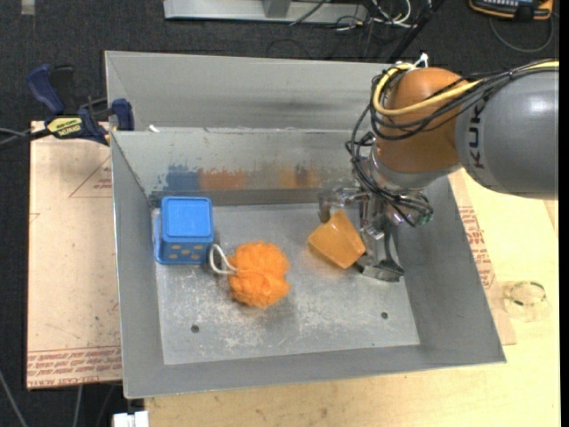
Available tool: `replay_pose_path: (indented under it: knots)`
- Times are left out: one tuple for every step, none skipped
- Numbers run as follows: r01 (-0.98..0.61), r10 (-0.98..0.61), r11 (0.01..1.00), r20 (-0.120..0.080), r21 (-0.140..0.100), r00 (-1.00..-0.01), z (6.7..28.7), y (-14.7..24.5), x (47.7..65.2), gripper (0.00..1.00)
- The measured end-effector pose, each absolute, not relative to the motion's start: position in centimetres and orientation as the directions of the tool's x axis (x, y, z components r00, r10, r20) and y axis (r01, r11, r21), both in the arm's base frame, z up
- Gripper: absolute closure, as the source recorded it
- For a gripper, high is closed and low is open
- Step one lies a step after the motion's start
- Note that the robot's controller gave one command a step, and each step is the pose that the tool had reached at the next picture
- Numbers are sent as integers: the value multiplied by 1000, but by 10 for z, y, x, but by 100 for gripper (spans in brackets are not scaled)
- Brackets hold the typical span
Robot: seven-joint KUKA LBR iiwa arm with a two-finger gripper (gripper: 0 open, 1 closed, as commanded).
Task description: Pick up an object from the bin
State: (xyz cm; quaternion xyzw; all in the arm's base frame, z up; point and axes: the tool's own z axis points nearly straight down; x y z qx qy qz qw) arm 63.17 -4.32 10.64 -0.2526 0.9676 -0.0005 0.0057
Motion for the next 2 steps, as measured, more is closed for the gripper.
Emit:
replay_pose_path:
  knots:
    - [-638,-638,770,-5,0,-770,84,-32,632,0]
    - [-764,-764,645,-12,-10,-645,75,-30,645,100]
